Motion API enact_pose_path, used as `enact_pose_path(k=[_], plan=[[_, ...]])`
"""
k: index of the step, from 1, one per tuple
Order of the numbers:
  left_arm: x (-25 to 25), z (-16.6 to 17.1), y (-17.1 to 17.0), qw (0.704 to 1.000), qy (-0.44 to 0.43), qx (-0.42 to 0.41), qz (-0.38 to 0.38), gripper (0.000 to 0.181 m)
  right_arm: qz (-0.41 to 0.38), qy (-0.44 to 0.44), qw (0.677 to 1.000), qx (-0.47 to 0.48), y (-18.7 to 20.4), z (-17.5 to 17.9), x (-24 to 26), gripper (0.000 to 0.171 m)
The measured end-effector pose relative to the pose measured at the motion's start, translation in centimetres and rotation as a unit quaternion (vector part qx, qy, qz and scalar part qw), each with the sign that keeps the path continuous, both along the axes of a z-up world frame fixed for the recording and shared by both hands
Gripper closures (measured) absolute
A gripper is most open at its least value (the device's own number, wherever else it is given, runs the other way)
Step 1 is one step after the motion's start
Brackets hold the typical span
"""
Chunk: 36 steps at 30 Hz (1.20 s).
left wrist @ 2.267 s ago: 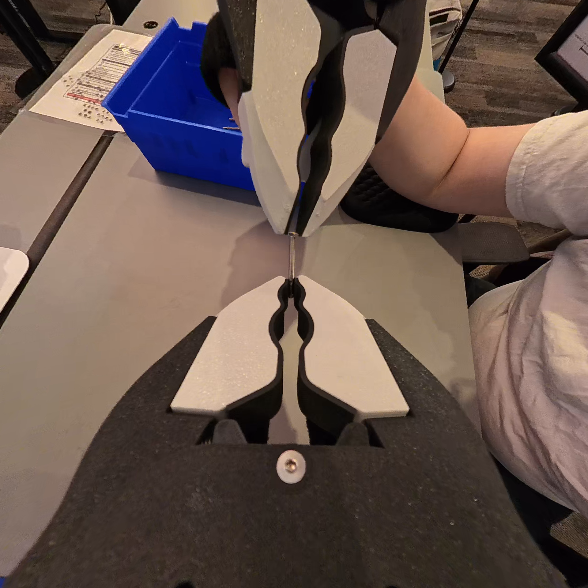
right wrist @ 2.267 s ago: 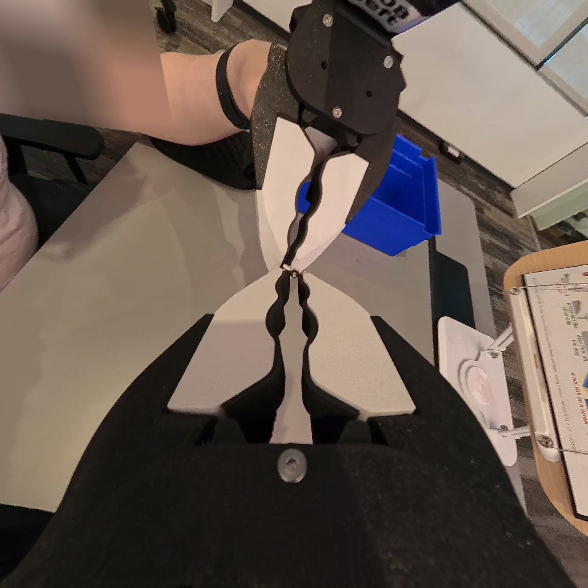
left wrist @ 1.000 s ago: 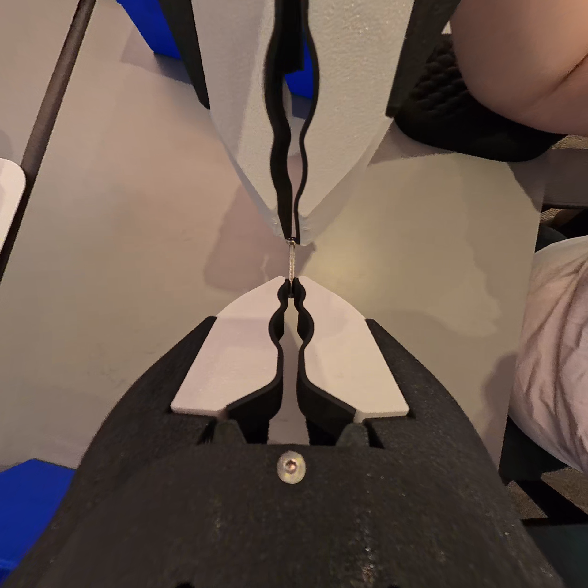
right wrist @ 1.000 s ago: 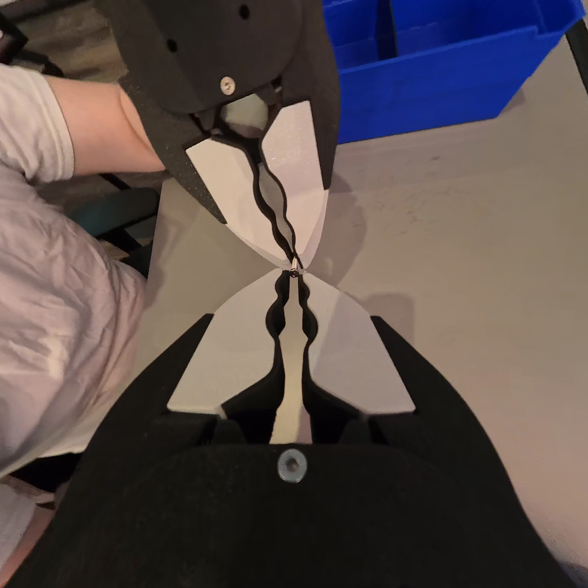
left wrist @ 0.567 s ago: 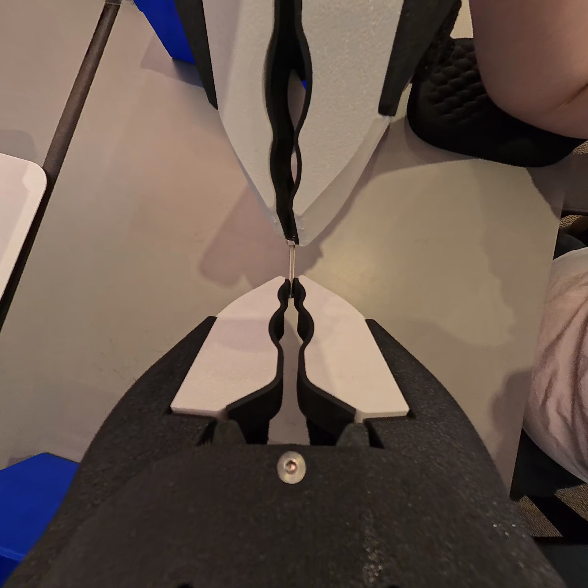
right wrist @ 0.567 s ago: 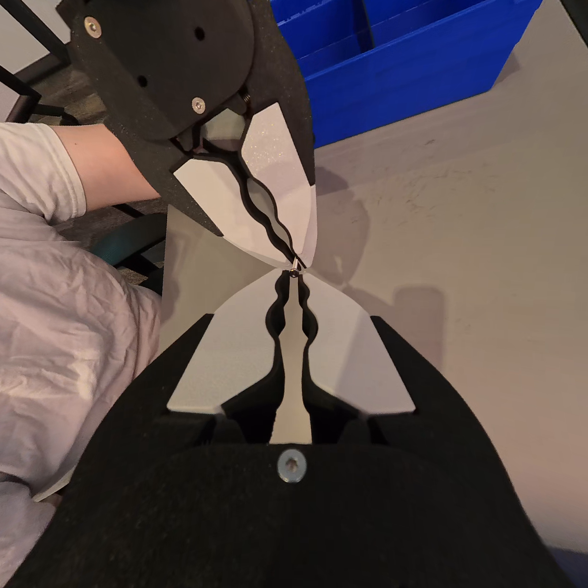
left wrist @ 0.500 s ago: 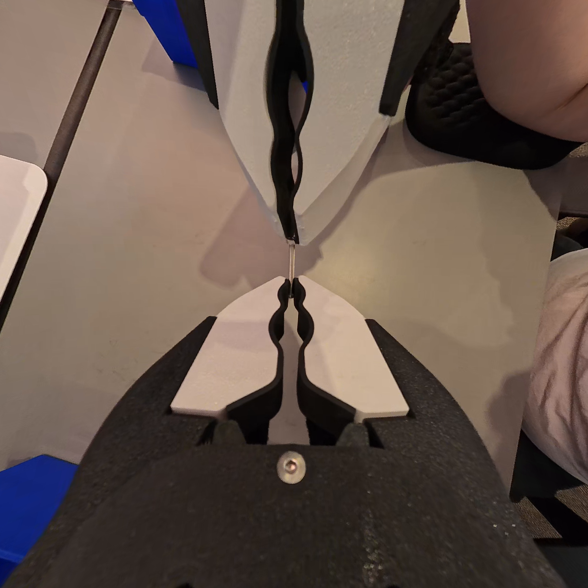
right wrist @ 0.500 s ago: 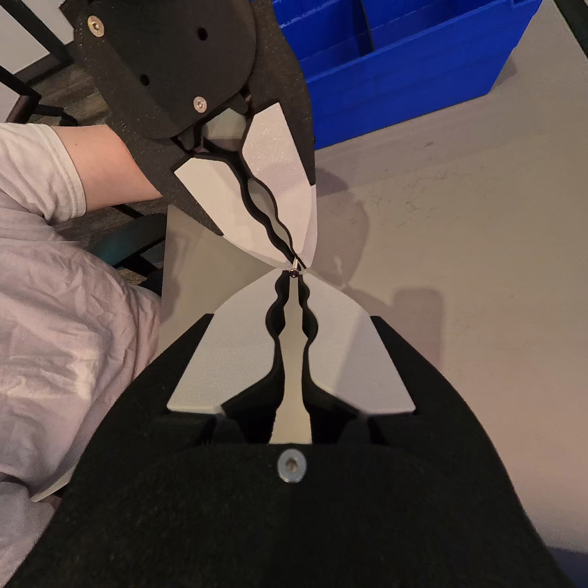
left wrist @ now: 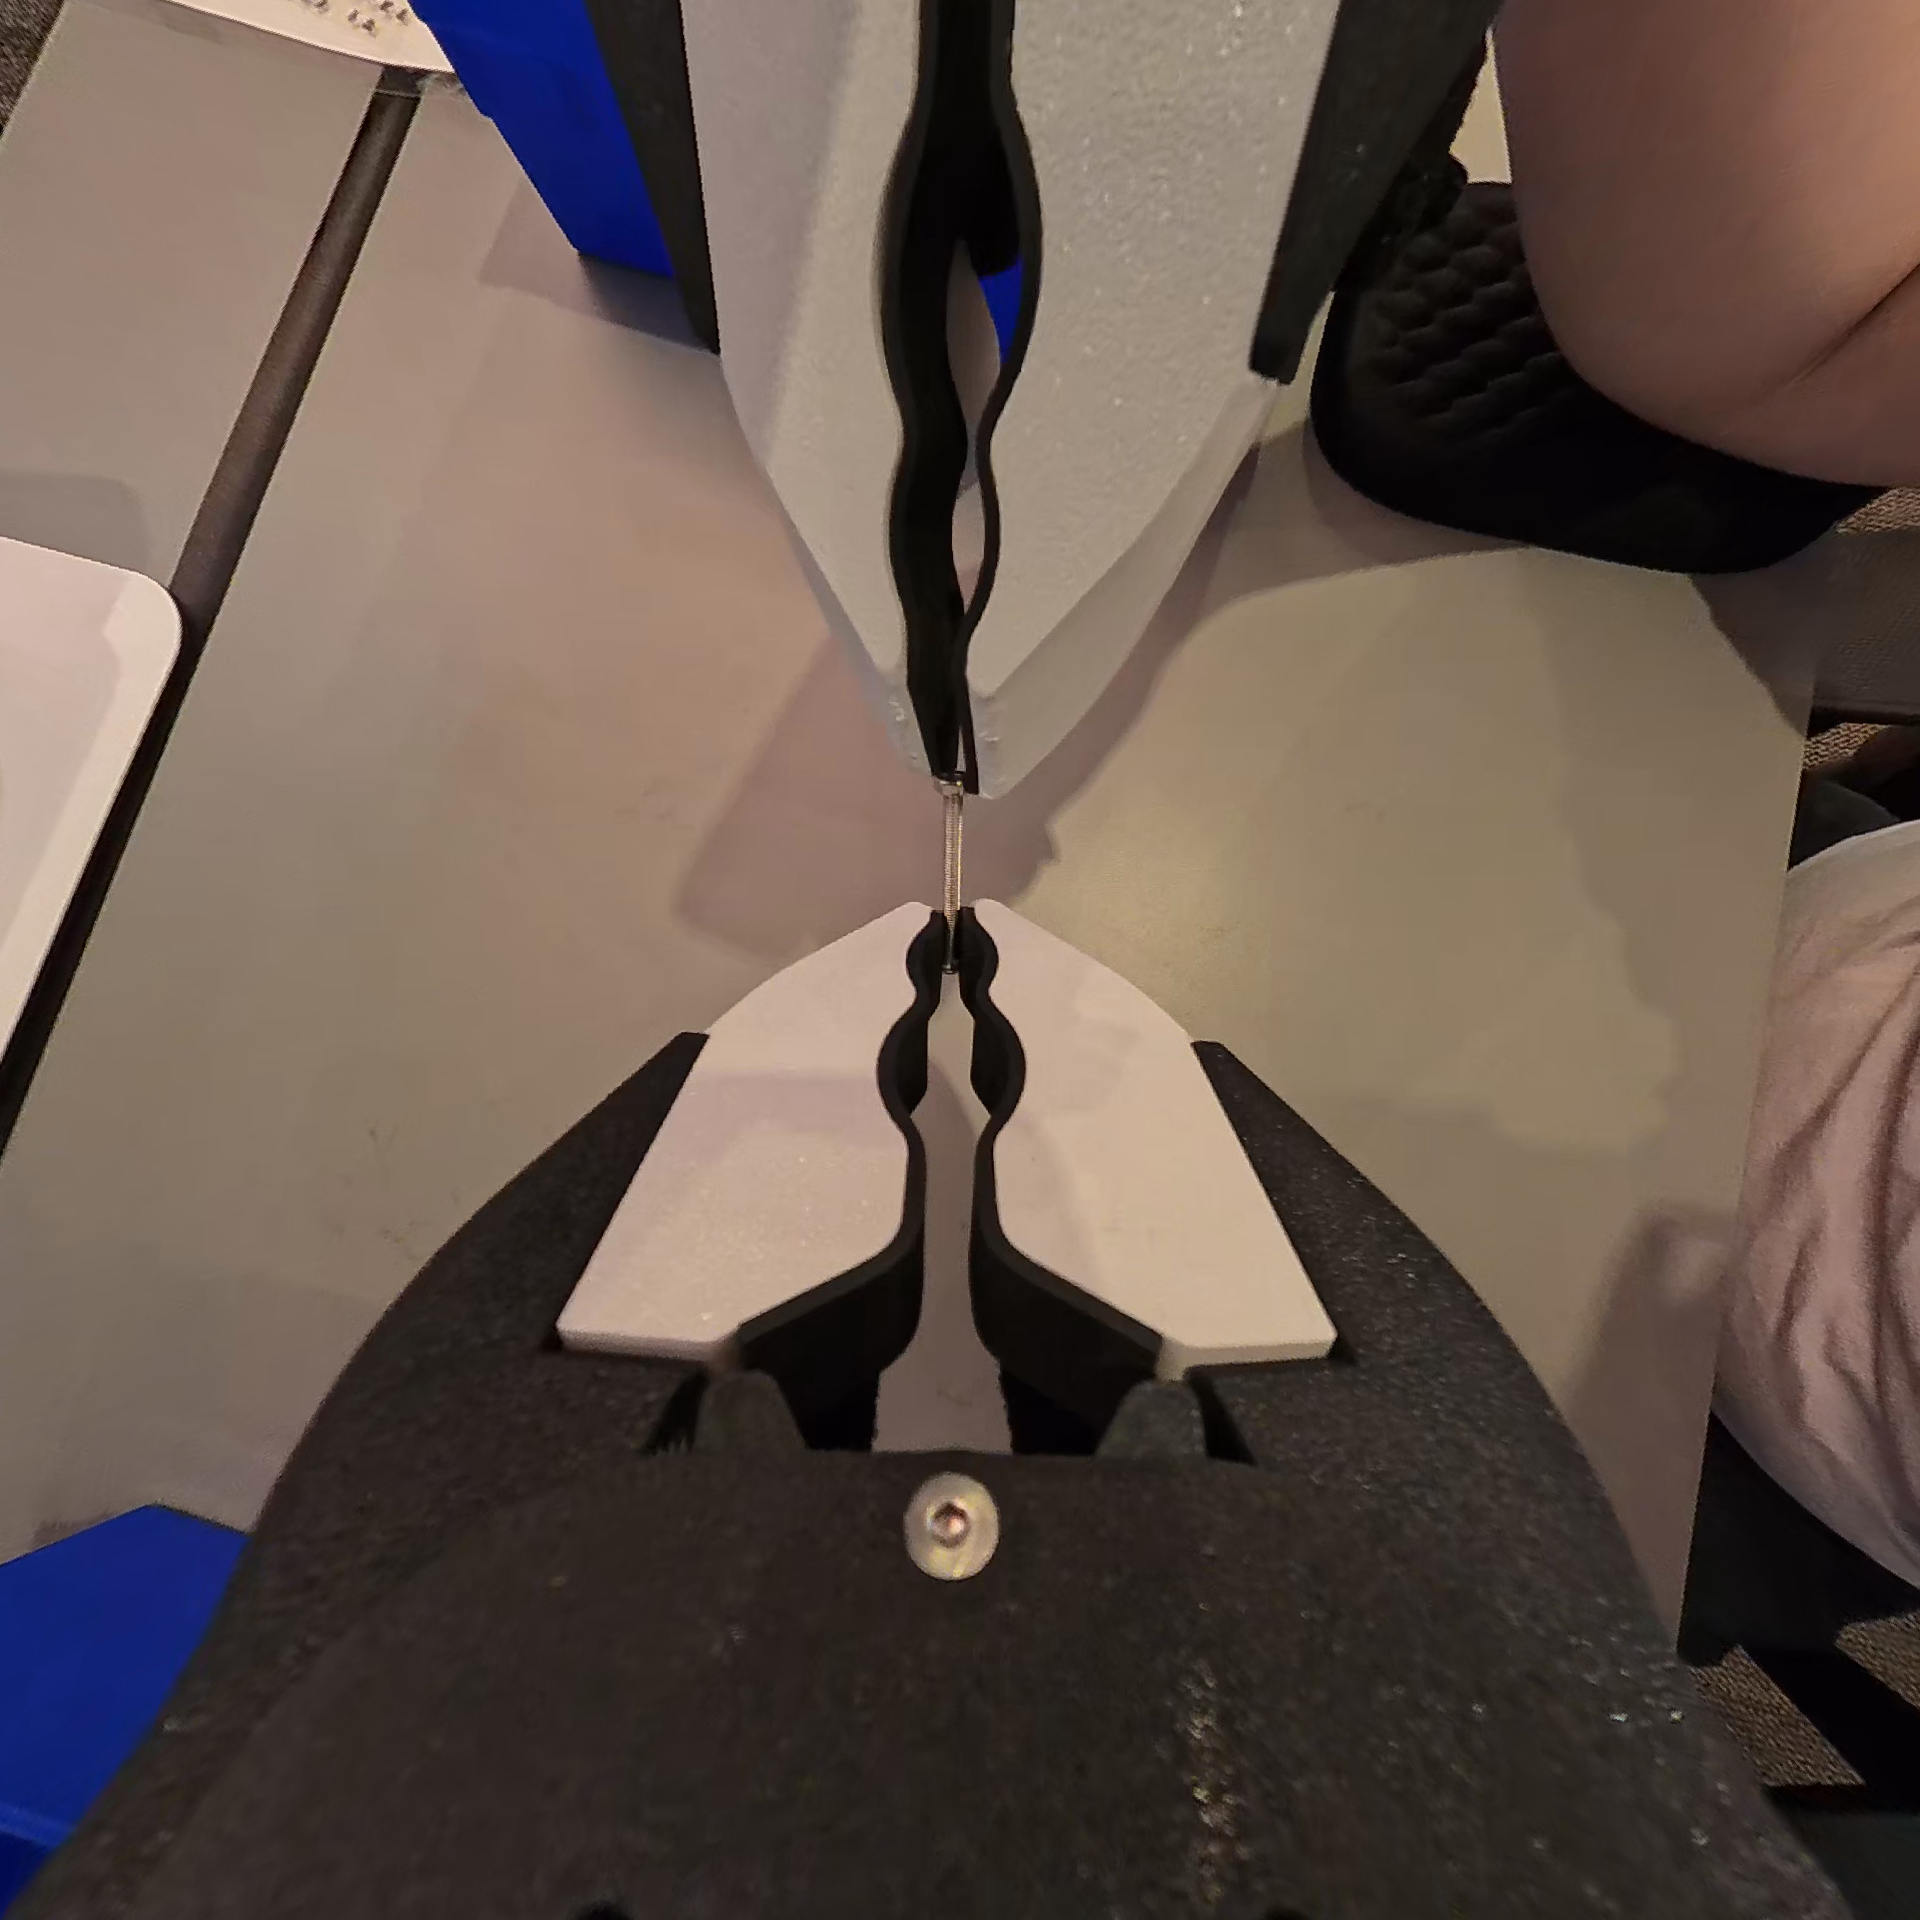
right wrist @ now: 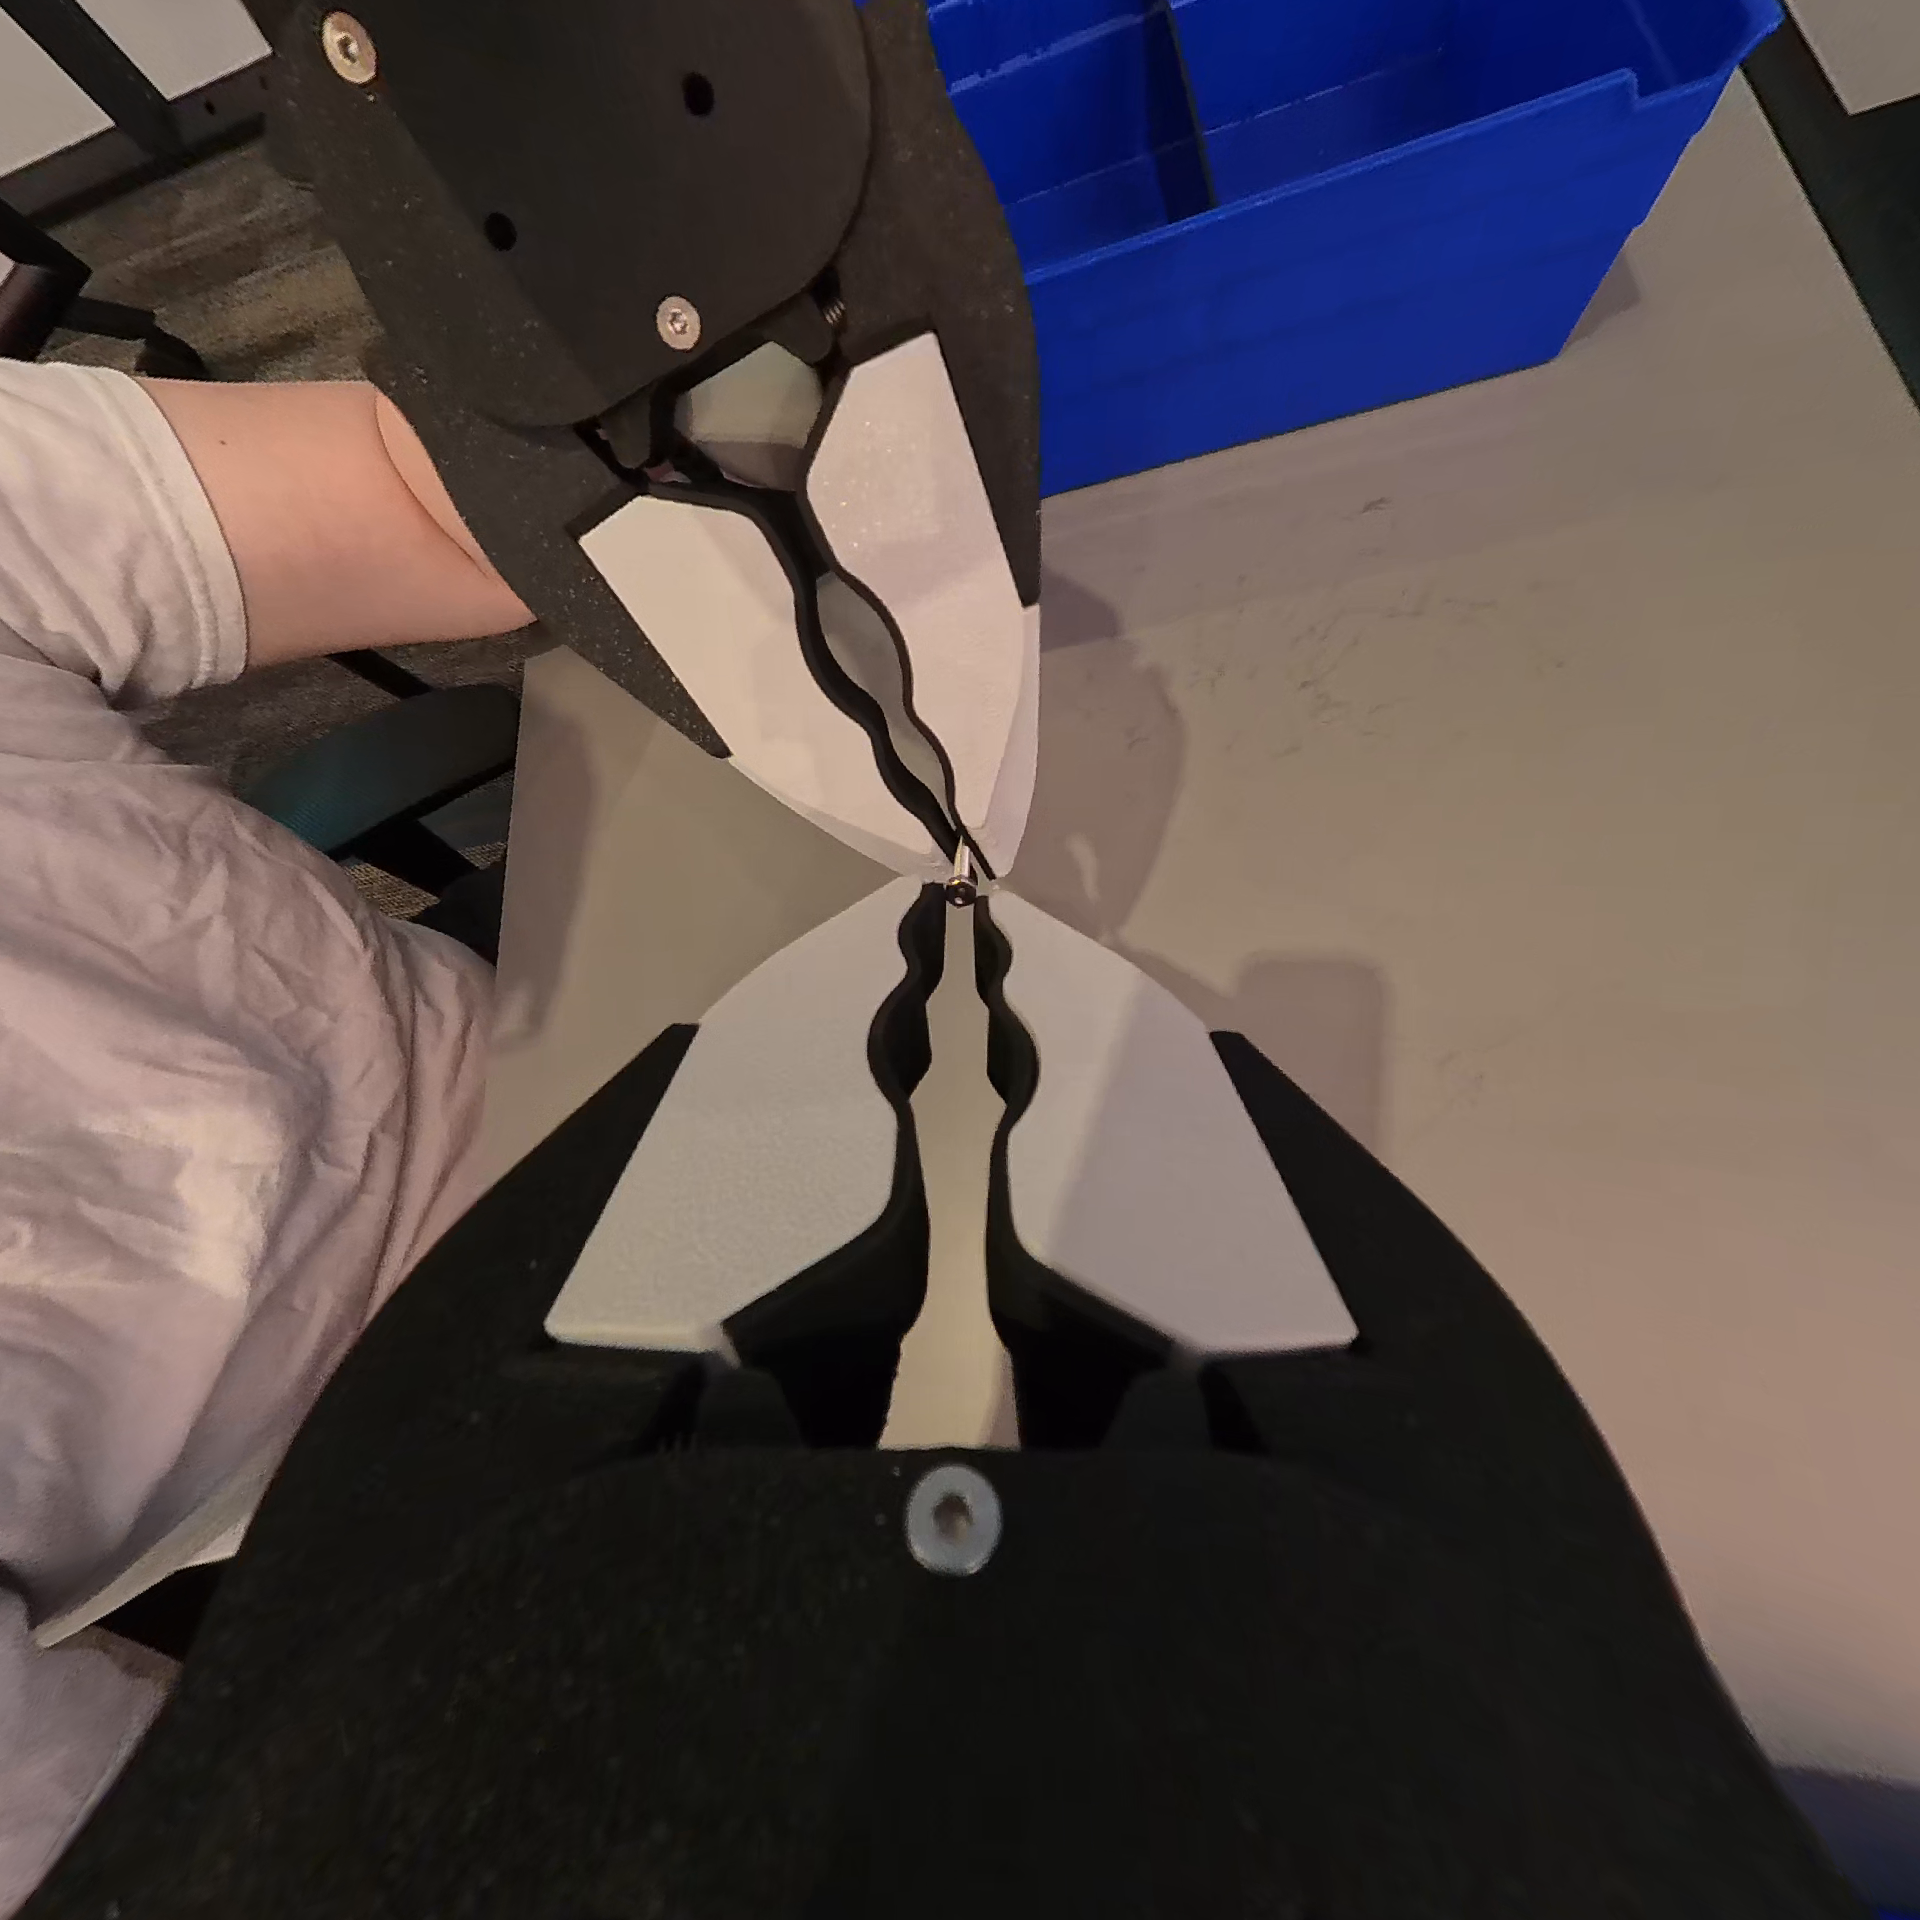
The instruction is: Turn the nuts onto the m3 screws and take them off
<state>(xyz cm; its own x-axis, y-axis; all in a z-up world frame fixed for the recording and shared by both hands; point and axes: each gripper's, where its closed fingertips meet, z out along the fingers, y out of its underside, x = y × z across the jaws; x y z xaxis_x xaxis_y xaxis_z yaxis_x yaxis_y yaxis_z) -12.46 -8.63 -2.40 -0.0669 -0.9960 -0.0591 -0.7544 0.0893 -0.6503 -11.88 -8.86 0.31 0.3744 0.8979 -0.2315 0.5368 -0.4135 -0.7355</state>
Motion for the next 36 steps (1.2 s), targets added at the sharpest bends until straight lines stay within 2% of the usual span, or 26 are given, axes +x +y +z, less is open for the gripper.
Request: enact_pose_path(k=[6, 12, 19, 25, 36], plan=[[-0.2, -0.5, -0.9, 0.999, 0.017, -0.001, -0.027, 0.179, 0.056, -0.037, 0.997, 0.041, -1.0, -0.6, 0.1, 0.166], [-0.5, -1.7, -2.7, 0.996, 0.051, -0.024, -0.068, 0.179, 0.149, -0.101, 0.976, 0.124, -2.6, -1.8, 0.2, 0.166], [-0.8, -2.1, -4.4, 0.990, 0.063, -0.082, -0.098, 0.179, 0.221, -0.094, 0.955, 0.172, -4.3, -1.7, -0.5, 0.166], [-0.8, -1.7, -3.8, 0.991, 0.053, -0.081, -0.090, 0.179, 0.195, -0.085, 0.954, 0.209, -3.4, -0.5, -0.2, 0.166], [-1.0, -1.1, -4.1, 0.990, 0.043, -0.090, -0.100, 0.179, 0.227, -0.092, 0.939, 0.240, -3.4, -1.3, -0.3, 0.166]])
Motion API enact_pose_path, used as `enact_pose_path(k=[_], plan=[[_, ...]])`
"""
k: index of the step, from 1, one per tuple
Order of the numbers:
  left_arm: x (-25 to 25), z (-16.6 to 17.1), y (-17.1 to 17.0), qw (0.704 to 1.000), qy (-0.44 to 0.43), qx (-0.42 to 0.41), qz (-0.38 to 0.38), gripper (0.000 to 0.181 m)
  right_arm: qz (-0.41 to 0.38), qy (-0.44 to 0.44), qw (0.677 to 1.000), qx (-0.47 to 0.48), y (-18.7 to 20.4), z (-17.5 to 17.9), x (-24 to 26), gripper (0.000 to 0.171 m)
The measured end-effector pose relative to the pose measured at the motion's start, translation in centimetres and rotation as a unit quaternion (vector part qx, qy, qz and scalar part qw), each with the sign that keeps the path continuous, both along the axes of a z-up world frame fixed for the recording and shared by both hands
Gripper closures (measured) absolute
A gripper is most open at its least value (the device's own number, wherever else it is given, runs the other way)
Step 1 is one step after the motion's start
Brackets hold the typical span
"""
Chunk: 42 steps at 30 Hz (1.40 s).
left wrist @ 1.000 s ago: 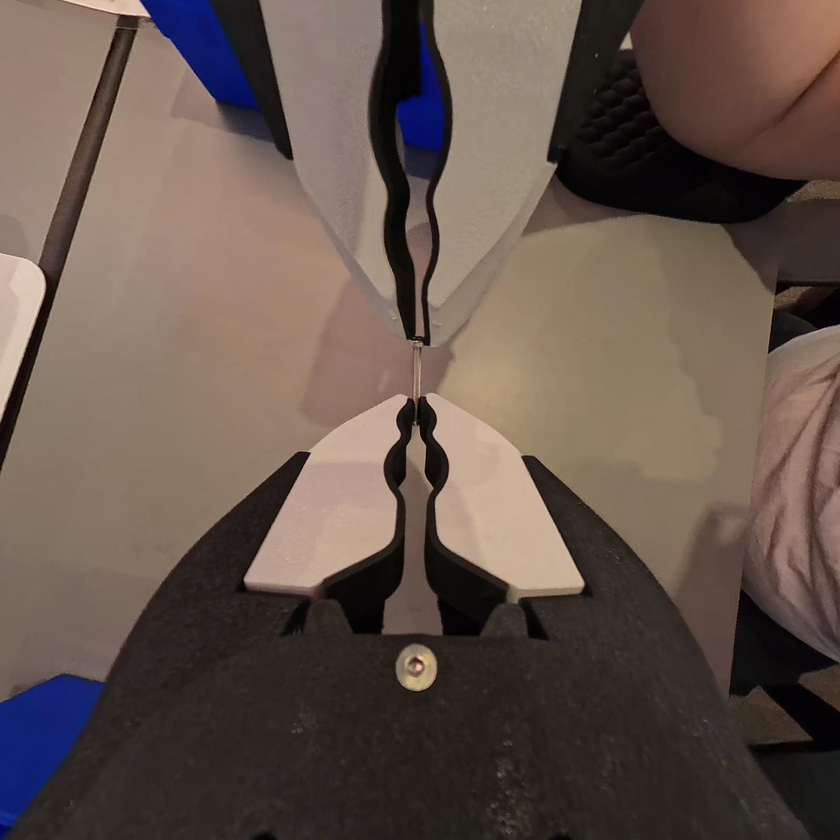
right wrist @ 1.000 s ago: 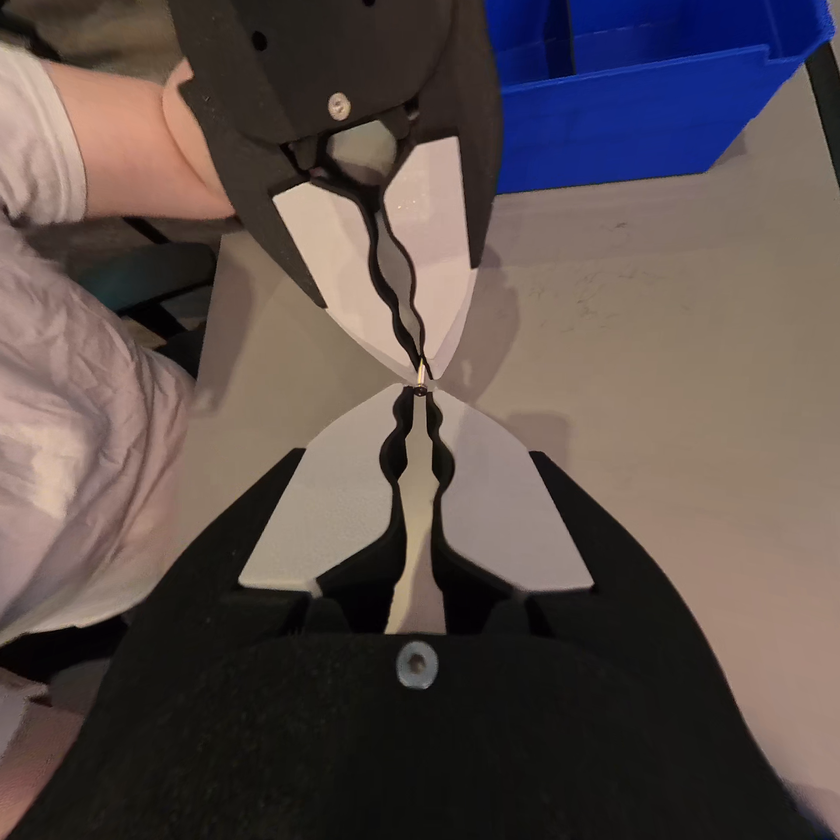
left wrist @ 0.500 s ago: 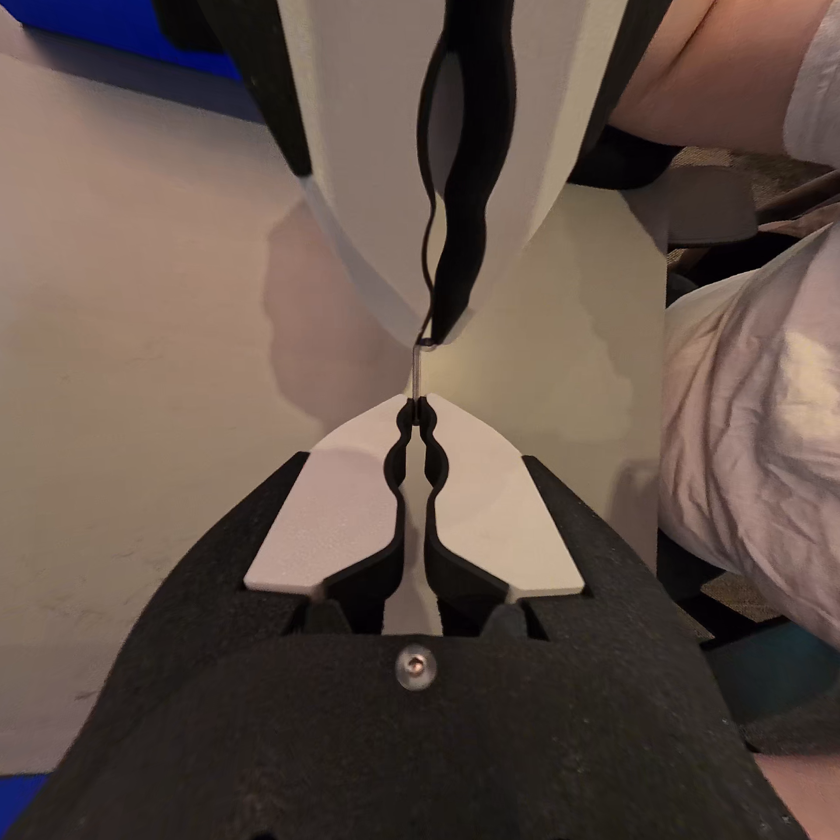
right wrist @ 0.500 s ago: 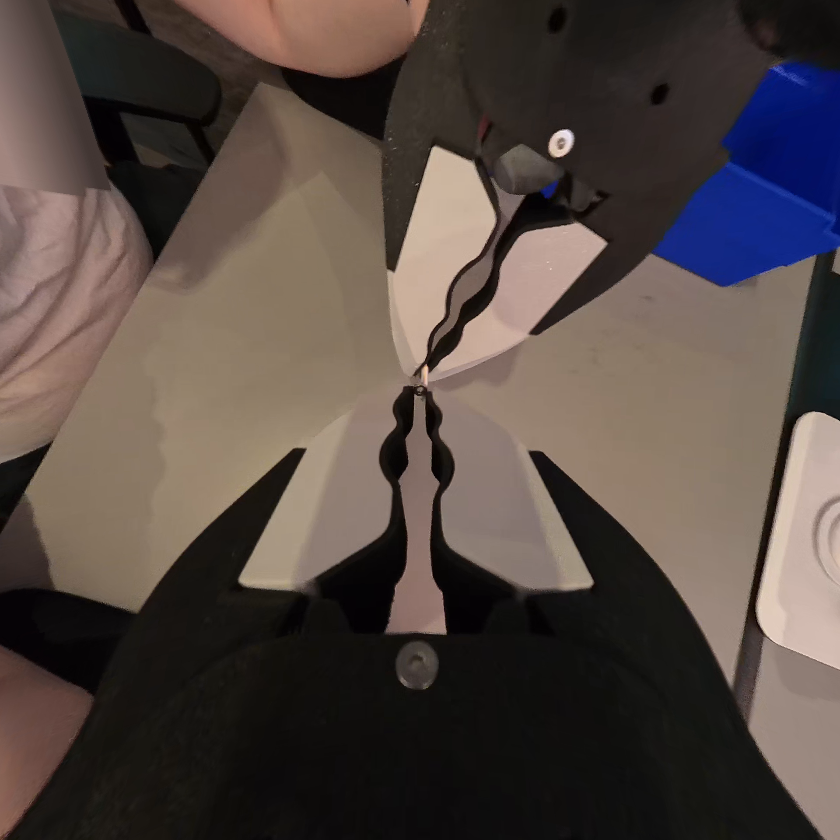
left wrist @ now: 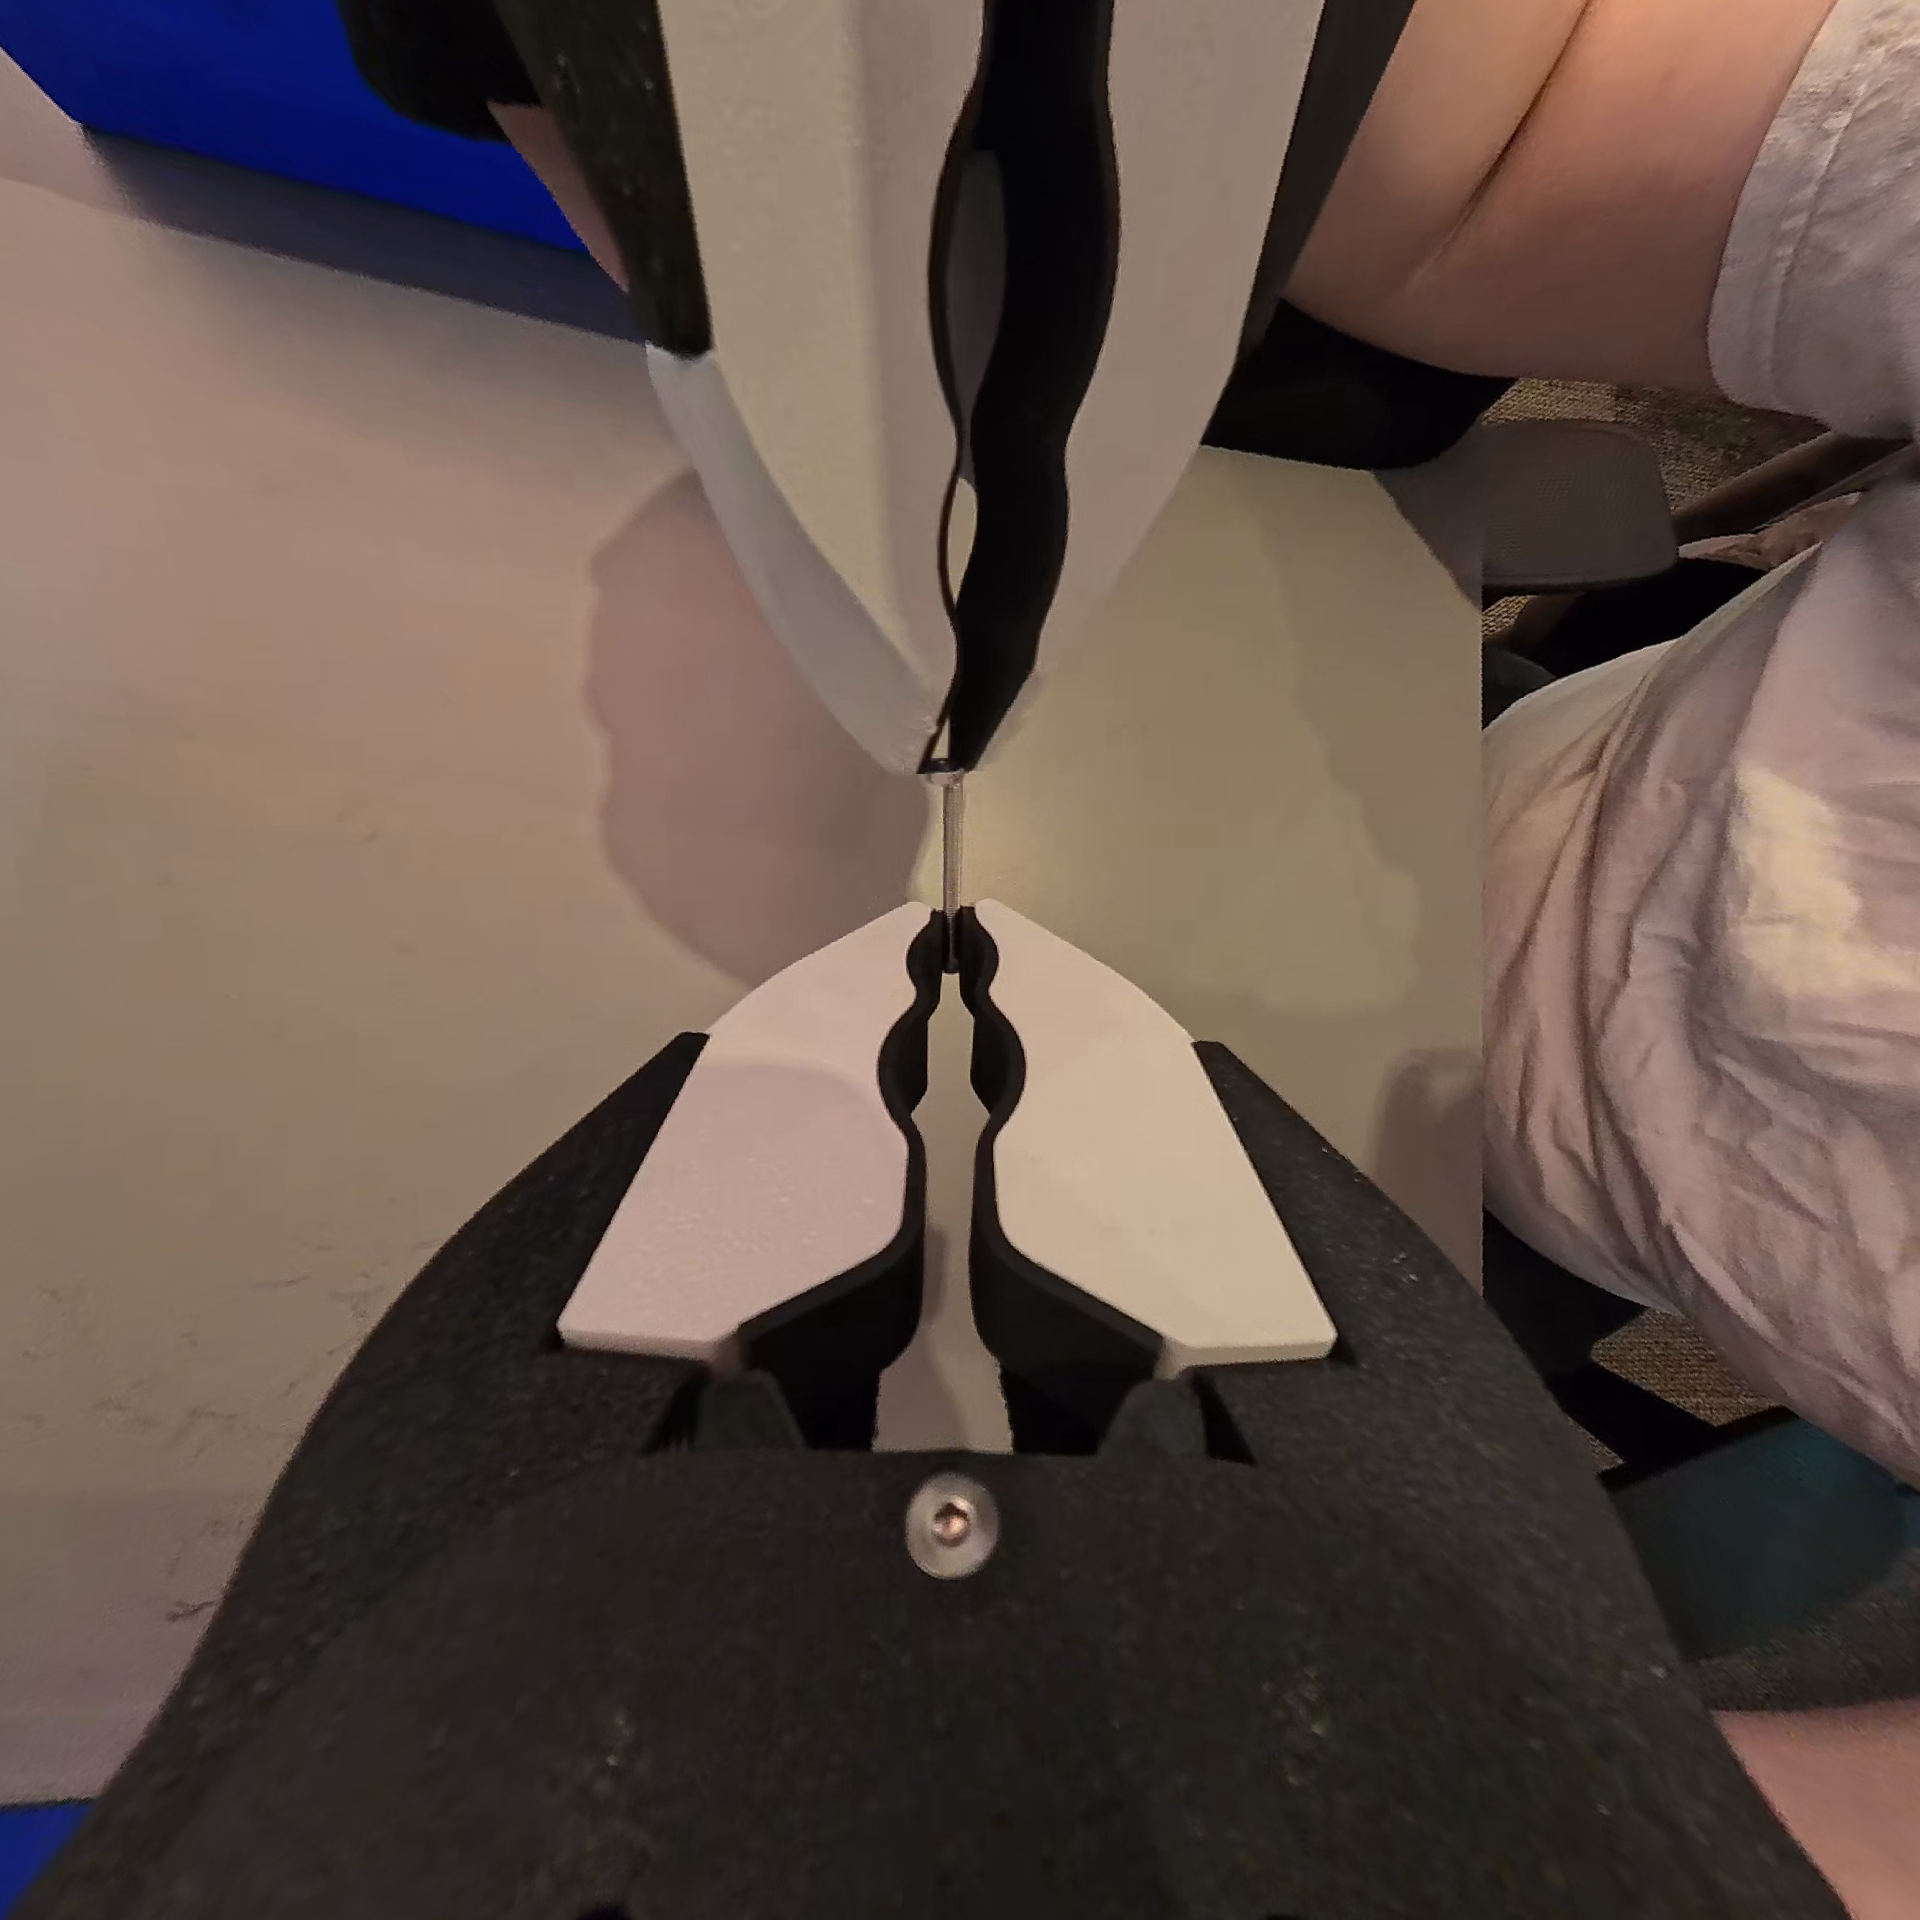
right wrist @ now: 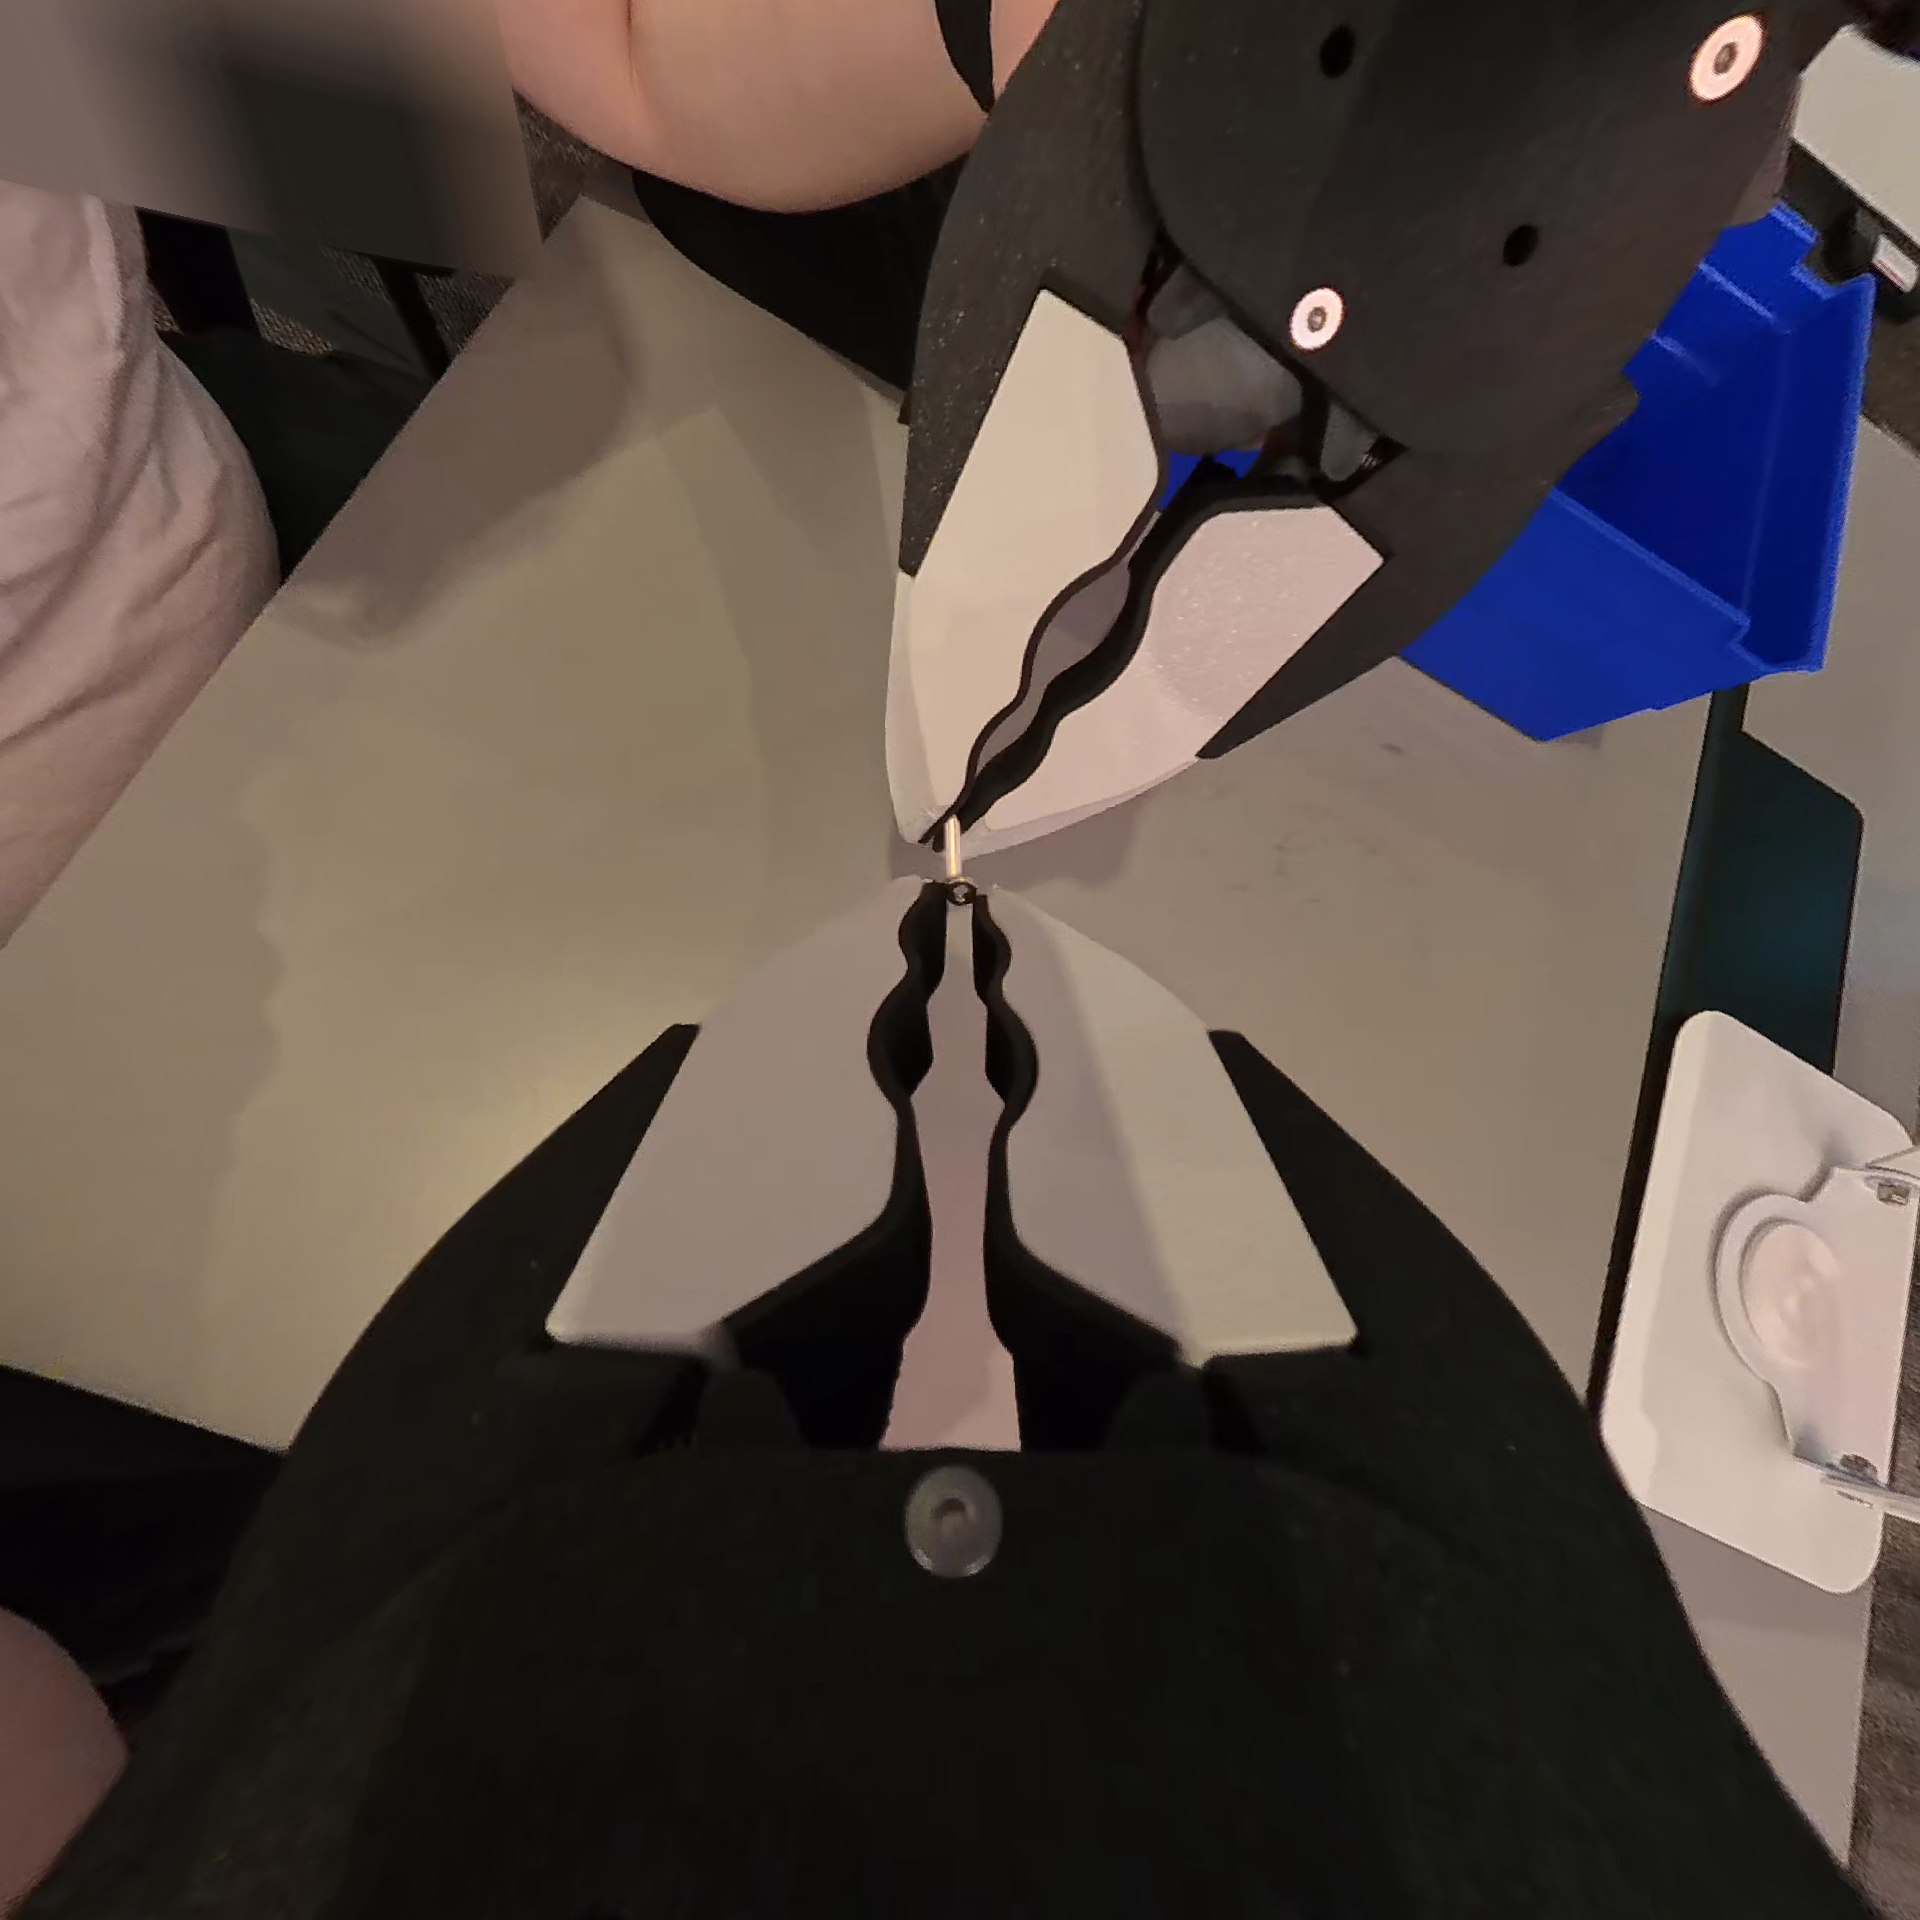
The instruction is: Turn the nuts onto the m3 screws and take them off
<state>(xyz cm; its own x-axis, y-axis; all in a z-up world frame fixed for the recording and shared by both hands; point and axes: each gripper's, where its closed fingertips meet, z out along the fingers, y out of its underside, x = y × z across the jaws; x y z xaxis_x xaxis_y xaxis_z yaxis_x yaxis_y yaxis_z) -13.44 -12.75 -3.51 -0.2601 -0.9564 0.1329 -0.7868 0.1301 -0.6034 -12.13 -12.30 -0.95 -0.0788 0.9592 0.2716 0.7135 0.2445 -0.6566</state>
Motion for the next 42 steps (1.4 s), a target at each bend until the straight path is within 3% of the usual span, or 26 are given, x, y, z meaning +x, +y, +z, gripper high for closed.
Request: enact_pose_path(k=[18, 27, 34, 42], plan=[[-0.1, -0.3, -0.4, 1.000, 0.014, -0.002, -0.008, 0.179, 0.015, -0.019, 1.000, 0.017, -0.4, -0.4, -0.2, 0.166], [-0.3, -1.2, 1.4, 0.998, 0.037, 0.035, 0.032, 0.179, -0.079, -0.002, 0.990, -0.119, 1.2, -1.3, -0.5, 0.166], [-0.5, -1.8, 2.3, 0.996, 0.052, 0.056, 0.051, 0.179, -0.143, 0.021, 0.955, -0.258, 1.8, -1.9, -0.6, 0.166], [-0.4, -1.5, 2.7, 0.996, 0.045, 0.049, 0.064, 0.179, -0.170, 0.038, 0.938, -0.299, 2.3, -1.9, -0.7, 0.164]])
